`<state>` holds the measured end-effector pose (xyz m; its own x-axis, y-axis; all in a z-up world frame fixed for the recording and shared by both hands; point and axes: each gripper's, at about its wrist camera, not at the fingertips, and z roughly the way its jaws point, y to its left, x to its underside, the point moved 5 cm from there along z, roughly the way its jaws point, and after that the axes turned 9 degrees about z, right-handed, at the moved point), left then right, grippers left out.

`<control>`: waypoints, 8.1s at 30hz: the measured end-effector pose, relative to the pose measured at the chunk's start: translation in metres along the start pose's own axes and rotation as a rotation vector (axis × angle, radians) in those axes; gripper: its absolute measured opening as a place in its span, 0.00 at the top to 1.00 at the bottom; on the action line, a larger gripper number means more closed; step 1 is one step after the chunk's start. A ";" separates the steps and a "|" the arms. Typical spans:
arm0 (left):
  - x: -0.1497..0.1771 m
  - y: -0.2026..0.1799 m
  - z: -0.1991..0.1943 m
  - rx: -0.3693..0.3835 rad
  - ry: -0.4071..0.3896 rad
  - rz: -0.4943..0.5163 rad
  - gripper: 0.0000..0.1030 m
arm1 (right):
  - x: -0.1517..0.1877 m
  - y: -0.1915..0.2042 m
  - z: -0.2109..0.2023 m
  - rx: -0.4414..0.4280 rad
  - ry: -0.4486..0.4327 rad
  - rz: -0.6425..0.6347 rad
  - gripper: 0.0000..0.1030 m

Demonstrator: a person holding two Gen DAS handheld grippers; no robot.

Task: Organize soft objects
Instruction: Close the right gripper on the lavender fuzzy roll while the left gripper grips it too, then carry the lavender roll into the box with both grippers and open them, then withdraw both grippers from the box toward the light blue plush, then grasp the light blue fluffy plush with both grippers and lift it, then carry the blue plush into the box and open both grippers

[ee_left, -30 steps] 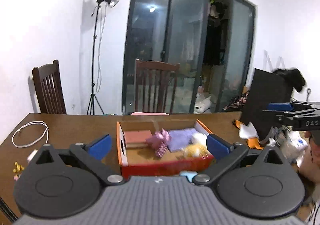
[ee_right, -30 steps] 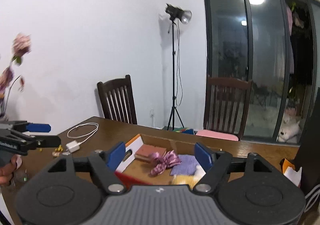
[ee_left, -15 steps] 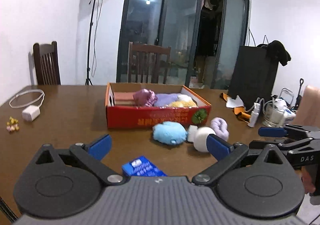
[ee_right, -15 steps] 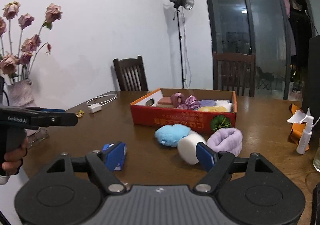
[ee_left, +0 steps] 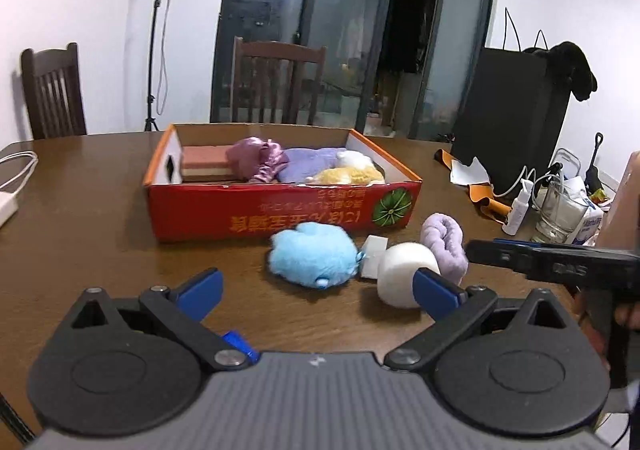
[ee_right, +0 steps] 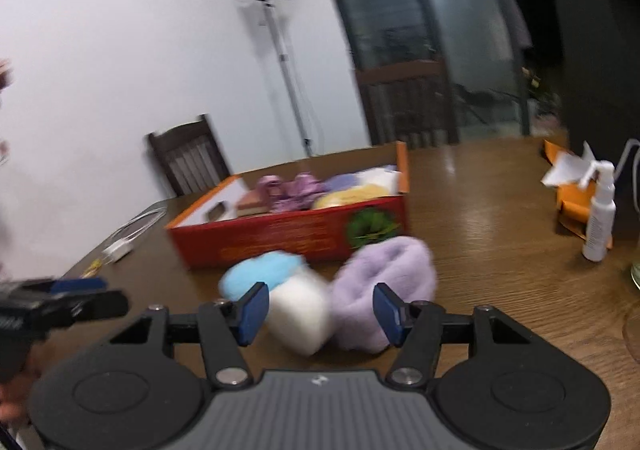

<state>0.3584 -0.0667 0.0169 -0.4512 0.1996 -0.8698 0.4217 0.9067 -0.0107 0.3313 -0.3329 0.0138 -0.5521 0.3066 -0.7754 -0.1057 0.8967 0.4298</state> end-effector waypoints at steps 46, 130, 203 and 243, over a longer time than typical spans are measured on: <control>0.070 -0.020 -0.049 0.156 0.060 -0.211 0.39 | 0.079 0.027 -0.071 -0.212 0.232 0.143 0.63; 0.036 0.033 -0.113 -0.204 -0.148 -0.069 0.04 | 0.005 0.076 -0.076 -0.053 -0.094 -0.167 0.36; 0.016 0.028 0.048 0.355 0.161 -0.367 0.35 | 0.044 0.013 -0.005 -0.012 0.142 0.221 0.62; -0.074 0.102 0.182 0.203 0.194 -0.249 0.55 | -0.082 0.047 0.239 -0.034 0.237 0.061 0.72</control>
<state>0.5775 -0.0562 -0.0098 -0.6919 0.0665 -0.7190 0.4188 0.8481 -0.3245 0.5696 -0.2396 -0.0128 -0.7364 0.2726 -0.6192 -0.0918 0.8665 0.4906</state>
